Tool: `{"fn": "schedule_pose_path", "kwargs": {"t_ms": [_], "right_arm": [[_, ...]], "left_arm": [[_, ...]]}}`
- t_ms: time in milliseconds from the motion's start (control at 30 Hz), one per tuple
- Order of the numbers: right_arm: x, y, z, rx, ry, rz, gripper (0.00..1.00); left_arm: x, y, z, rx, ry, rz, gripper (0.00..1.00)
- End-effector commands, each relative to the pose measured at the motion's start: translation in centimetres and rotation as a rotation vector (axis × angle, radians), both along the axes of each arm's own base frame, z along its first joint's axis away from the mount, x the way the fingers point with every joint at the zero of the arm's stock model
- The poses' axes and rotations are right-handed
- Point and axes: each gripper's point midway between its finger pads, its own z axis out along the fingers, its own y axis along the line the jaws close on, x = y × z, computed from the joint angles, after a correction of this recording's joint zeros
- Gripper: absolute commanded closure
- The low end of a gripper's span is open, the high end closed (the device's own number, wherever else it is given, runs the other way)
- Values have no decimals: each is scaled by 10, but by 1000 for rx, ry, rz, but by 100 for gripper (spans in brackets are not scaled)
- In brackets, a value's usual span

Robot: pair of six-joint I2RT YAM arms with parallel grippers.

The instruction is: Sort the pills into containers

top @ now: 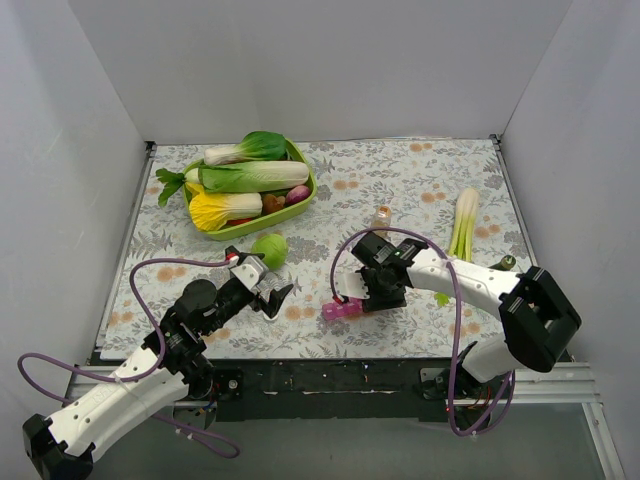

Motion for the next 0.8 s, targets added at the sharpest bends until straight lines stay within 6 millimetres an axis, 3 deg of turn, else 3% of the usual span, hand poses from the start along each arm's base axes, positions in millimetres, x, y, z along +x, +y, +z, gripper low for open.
{"fn": "schedule_pose_path", "kwargs": {"t_ms": [0, 767], "right_arm": [[5, 6, 13, -8, -28, 2, 99], [8, 8, 13, -70, -63, 19, 99]], "left_arm": [[-3, -2, -1, 6, -13, -27, 2], [-3, -2, 0, 5, -18, -30, 2]]}}
